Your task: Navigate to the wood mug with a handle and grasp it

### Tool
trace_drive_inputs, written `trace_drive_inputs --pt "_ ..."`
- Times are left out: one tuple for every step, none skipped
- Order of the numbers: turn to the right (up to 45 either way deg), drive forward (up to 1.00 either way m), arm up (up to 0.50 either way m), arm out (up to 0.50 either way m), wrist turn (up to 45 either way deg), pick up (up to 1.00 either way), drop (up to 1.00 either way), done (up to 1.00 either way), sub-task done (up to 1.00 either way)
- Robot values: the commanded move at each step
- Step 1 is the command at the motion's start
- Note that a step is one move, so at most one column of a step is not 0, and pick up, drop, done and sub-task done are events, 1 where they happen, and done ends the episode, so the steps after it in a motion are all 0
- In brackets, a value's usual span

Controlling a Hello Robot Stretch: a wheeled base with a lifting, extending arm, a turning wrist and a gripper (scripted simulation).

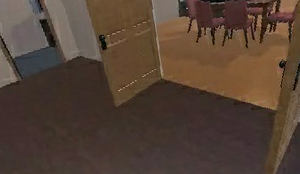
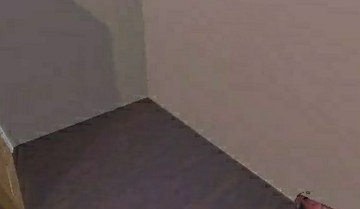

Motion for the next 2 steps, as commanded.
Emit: trace_drive_inputs --pt "0.0 0.8 0.0 0.0 0.0 0.0 0.0 0.0 0.0" --pt "0.0 0.4 0.0 0.0 0.0 0.0 0.0 0.0 0.0"
